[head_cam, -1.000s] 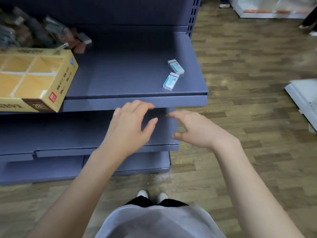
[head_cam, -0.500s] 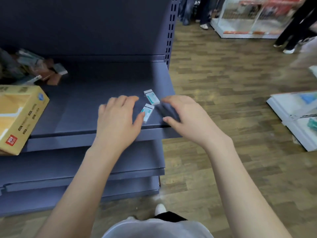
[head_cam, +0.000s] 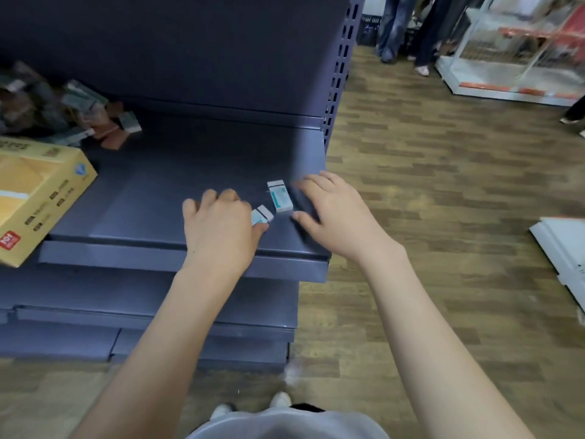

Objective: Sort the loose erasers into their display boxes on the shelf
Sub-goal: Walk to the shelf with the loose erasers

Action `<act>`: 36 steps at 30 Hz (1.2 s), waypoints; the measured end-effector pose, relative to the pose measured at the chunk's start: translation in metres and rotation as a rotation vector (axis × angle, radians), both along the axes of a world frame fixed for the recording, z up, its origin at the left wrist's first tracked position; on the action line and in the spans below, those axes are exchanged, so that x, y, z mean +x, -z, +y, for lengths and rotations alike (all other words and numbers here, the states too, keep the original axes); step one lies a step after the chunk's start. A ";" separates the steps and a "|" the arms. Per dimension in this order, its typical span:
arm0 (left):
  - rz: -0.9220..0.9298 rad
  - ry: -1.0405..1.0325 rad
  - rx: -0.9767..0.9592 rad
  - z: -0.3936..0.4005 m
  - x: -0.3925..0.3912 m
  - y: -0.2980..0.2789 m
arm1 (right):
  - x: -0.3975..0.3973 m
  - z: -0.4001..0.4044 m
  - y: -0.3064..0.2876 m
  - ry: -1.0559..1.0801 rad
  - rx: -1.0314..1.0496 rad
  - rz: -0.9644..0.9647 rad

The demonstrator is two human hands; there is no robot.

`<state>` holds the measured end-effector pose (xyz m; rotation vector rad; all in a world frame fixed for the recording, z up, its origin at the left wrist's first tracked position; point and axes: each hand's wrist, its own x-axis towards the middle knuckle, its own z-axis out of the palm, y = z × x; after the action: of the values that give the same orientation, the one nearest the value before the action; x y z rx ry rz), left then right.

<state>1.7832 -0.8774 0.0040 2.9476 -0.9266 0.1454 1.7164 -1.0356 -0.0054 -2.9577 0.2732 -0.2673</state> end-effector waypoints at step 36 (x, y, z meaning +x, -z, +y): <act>-0.295 -0.029 -0.483 0.171 0.065 -0.030 | 0.083 0.170 -0.041 -0.022 0.349 -0.216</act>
<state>1.8480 -0.7059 0.0337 2.5251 -0.7423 0.7125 1.7998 -0.8651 0.0356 -2.5607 0.2314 -0.4789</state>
